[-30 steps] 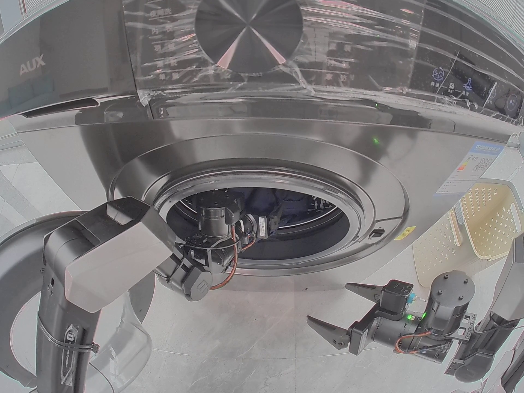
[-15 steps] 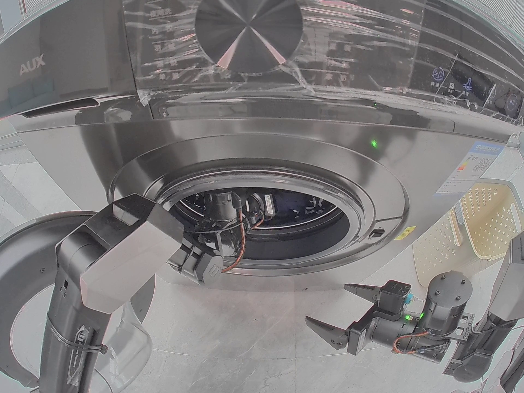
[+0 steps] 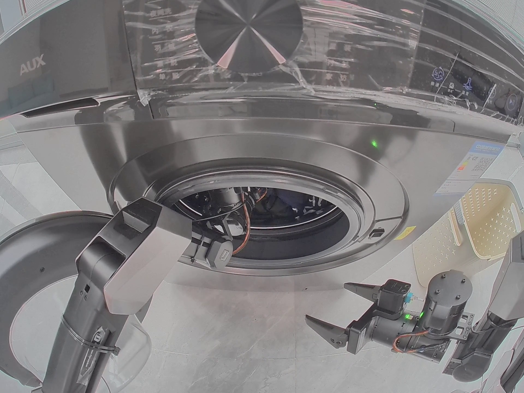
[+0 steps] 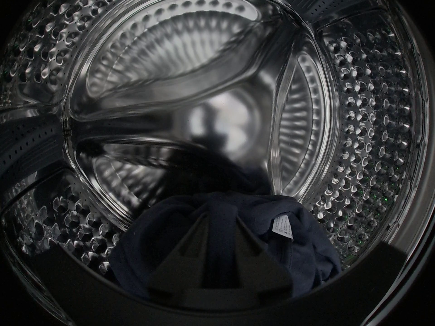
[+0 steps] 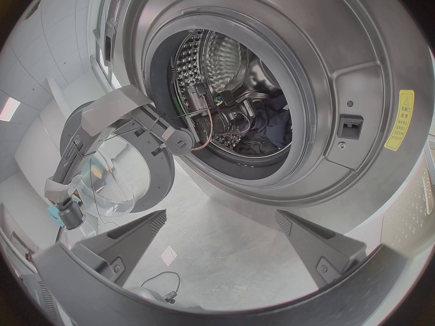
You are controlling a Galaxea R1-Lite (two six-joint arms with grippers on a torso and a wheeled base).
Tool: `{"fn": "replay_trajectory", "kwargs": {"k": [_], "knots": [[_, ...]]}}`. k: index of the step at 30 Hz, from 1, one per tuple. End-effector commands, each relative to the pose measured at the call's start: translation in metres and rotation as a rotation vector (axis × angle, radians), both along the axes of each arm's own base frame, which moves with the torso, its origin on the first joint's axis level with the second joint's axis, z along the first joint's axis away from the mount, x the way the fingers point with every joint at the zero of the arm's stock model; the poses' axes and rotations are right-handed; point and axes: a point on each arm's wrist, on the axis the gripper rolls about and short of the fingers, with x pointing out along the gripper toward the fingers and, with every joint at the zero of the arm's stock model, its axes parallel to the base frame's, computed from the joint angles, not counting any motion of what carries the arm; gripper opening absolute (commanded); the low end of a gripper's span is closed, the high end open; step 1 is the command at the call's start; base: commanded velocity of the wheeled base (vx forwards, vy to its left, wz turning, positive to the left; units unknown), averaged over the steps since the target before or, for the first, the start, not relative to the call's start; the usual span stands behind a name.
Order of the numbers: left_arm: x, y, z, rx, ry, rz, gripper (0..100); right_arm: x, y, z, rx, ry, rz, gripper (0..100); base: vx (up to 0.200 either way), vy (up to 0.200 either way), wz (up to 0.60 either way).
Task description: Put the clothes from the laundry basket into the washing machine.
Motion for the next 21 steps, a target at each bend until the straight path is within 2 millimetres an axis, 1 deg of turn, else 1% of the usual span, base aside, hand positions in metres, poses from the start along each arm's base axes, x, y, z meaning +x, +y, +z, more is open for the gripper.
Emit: {"fn": "replay_trajectory", "kwargs": {"k": [1, 5, 8, 12, 16, 17, 18, 20, 21], "knots": [[0.000, -0.001, -0.010, 0.011, 0.020, 0.000, 100, 0.000, 0.000, 0.000, 0.001, -0.001, 0.000, 100, 0.000, 0.000, 0.00], [-0.008, -0.002, -0.010, 0.017, 0.041, 0.012, 100, 0.000, 0.000, 0.000, 0.000, 0.000, -0.002, 100, 0.000, 0.000, 0.00], [-0.020, -0.002, -0.002, 0.027, 0.057, 0.000, 100, 0.000, 0.000, 0.000, 0.000, 0.000, 0.000, 100, 0.000, 0.000, 0.00], [-0.044, -0.007, 0.005, 0.043, 0.072, -0.033, 100, -0.001, 0.000, 0.000, 0.000, 0.000, 0.003, 100, 0.000, 0.000, 0.00], [-0.069, -0.009, 0.006, 0.067, 0.100, -0.072, 100, 0.000, -0.001, -0.001, -0.003, 0.002, 0.000, 100, 0.000, 0.000, 0.00], [-0.070, -0.009, 0.006, 0.068, 0.101, -0.074, 100, 0.000, -0.001, -0.001, -0.001, 0.003, 0.000, 100, 0.000, 0.000, 0.00], [-0.082, -0.011, 0.004, 0.085, 0.124, -0.094, 100, -0.001, 0.000, -0.001, -0.003, 0.002, 0.002, 100, 0.000, 0.000, 0.00], [-0.101, -0.013, 0.000, 0.113, 0.158, -0.132, 100, -0.001, -0.001, -0.001, -0.004, 0.005, 0.000, 100, 0.000, 0.000, 0.00], [-0.114, -0.016, -0.005, 0.137, 0.181, -0.166, 100, -0.001, -0.001, -0.001, -0.006, 0.007, 0.000, 100, 0.000, 0.000, 0.00]]}}
